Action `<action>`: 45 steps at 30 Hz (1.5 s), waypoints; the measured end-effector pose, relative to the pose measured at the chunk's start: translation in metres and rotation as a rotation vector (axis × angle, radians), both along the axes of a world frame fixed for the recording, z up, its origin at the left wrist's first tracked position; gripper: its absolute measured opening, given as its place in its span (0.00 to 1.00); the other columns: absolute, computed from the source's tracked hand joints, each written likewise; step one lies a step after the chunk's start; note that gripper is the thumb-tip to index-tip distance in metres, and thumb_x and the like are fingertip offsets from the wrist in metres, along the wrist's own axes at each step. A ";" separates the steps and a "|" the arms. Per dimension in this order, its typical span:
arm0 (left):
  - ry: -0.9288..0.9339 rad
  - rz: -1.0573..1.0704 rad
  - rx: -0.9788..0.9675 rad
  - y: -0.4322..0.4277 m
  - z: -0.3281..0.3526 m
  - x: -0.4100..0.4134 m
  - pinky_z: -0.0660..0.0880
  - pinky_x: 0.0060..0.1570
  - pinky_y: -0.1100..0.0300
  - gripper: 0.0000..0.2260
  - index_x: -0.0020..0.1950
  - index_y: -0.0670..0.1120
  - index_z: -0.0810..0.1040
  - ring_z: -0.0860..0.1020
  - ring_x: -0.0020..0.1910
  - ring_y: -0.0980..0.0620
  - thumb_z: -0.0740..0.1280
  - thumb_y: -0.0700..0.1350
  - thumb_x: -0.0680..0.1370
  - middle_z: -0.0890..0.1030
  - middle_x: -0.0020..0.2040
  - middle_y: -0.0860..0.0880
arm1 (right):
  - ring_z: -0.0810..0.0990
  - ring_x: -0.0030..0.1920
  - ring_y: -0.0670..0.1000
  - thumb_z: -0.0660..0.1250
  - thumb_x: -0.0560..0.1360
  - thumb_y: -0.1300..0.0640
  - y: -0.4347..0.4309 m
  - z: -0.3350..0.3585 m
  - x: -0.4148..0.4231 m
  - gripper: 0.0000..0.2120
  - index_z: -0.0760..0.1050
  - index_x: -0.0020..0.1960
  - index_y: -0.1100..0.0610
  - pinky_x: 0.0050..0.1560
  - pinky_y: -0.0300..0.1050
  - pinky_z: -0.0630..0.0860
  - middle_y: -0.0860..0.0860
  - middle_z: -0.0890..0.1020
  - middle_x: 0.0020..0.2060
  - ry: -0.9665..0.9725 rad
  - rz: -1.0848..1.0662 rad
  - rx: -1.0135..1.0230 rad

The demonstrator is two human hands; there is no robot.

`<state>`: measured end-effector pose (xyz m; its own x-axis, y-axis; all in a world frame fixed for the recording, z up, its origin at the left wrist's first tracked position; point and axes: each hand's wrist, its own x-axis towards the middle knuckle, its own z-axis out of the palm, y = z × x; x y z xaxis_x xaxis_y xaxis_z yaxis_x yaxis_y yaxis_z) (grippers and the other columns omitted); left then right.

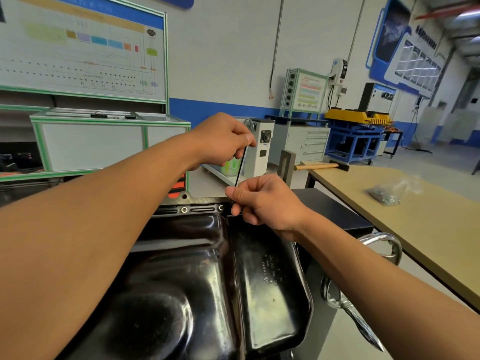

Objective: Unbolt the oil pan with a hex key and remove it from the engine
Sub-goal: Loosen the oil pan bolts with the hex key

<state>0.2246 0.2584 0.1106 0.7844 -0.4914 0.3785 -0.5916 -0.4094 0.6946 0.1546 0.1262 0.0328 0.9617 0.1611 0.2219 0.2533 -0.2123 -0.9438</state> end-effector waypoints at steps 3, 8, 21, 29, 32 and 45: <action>0.004 -0.006 0.003 -0.001 0.000 -0.001 0.68 0.28 0.62 0.10 0.49 0.48 0.82 0.68 0.27 0.55 0.62 0.44 0.83 0.75 0.31 0.51 | 0.69 0.20 0.45 0.68 0.80 0.60 0.000 -0.001 0.000 0.16 0.76 0.33 0.60 0.23 0.34 0.65 0.54 0.82 0.29 0.008 0.004 0.005; 0.025 0.020 0.015 0.001 0.000 -0.002 0.67 0.27 0.62 0.09 0.51 0.47 0.83 0.67 0.27 0.55 0.62 0.43 0.83 0.75 0.31 0.51 | 0.68 0.19 0.45 0.69 0.79 0.60 0.002 0.002 0.000 0.15 0.75 0.35 0.63 0.22 0.33 0.64 0.55 0.83 0.29 0.038 0.010 0.007; -0.066 -0.023 0.036 -0.003 -0.005 0.006 0.65 0.22 0.68 0.08 0.57 0.50 0.82 0.68 0.22 0.60 0.66 0.42 0.81 0.79 0.30 0.51 | 0.67 0.18 0.45 0.69 0.80 0.59 0.015 -0.002 -0.009 0.16 0.75 0.34 0.60 0.21 0.34 0.65 0.54 0.82 0.28 0.030 -0.149 0.075; -0.171 0.017 0.145 -0.004 -0.005 0.004 0.68 0.33 0.64 0.07 0.57 0.50 0.82 0.72 0.30 0.57 0.69 0.45 0.80 0.77 0.34 0.49 | 0.69 0.19 0.46 0.68 0.80 0.57 0.032 -0.002 -0.006 0.20 0.74 0.30 0.57 0.21 0.35 0.65 0.55 0.80 0.26 0.030 -0.225 0.089; -0.163 0.050 0.112 0.005 -0.001 0.002 0.70 0.34 0.60 0.04 0.52 0.49 0.82 0.73 0.33 0.51 0.69 0.44 0.79 0.79 0.38 0.43 | 0.70 0.20 0.46 0.68 0.80 0.55 0.035 0.002 -0.004 0.21 0.73 0.29 0.56 0.22 0.34 0.66 0.56 0.79 0.26 -0.018 -0.238 -0.068; -0.056 0.192 0.122 0.037 0.016 0.006 0.72 0.23 0.66 0.06 0.46 0.45 0.79 0.79 0.25 0.55 0.66 0.45 0.81 0.83 0.31 0.49 | 0.68 0.19 0.43 0.66 0.82 0.54 0.015 0.010 0.000 0.21 0.73 0.31 0.58 0.23 0.32 0.65 0.46 0.74 0.19 -0.164 -0.088 -0.397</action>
